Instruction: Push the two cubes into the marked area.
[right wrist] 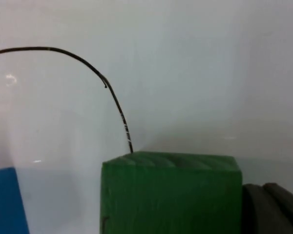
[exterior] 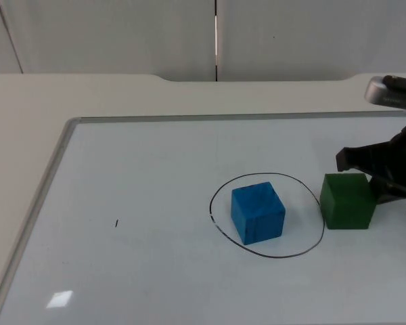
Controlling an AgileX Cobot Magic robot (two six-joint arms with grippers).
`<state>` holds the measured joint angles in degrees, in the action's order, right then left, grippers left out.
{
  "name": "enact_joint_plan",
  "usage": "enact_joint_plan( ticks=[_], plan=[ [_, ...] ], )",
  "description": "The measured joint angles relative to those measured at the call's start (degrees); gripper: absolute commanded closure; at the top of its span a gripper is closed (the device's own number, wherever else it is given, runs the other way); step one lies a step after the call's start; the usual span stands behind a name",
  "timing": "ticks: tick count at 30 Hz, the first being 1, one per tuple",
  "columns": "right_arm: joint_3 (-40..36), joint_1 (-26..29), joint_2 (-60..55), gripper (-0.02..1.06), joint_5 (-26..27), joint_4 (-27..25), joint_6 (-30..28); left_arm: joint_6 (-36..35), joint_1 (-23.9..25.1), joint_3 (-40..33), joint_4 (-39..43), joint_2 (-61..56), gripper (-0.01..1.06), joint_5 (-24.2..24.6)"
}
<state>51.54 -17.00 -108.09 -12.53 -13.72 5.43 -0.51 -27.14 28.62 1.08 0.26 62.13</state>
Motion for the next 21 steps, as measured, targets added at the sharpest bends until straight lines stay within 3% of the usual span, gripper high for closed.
enact_joint_plan(
  ticks=[21],
  plan=[
    [0.0, -2.3, 0.0, 1.04, 1.5, -1.6, 0.0, 0.0, 0.0, 0.0, 0.0, 0.0, 1.05, 0.0]
  ],
)
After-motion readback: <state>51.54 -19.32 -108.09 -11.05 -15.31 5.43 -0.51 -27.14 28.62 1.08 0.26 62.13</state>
